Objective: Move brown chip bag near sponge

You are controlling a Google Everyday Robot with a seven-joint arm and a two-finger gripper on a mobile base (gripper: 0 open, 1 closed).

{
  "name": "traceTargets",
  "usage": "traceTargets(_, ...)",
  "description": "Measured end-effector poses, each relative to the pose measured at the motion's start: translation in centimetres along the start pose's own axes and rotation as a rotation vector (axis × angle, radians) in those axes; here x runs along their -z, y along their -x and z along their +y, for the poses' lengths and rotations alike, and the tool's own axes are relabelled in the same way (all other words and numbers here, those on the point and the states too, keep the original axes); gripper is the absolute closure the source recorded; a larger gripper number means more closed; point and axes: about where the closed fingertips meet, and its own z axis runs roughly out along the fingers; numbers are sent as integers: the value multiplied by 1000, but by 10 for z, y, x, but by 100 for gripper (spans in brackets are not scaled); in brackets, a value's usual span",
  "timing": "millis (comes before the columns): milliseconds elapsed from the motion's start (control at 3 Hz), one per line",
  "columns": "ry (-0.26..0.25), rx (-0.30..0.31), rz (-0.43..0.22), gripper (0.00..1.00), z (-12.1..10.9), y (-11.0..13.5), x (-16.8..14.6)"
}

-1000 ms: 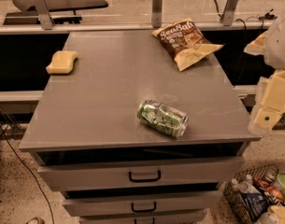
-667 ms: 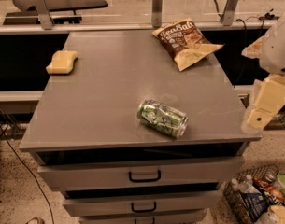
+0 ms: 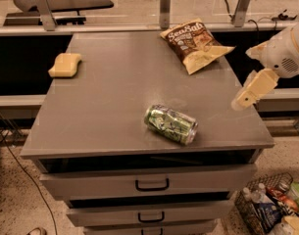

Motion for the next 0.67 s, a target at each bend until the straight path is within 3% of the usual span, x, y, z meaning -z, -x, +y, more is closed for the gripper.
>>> traceTargets(333, -40, -77, -113, 0, -46, -2, -28)
traceTargets(667, -77, -136, -193, 0, -77, 4, -56)
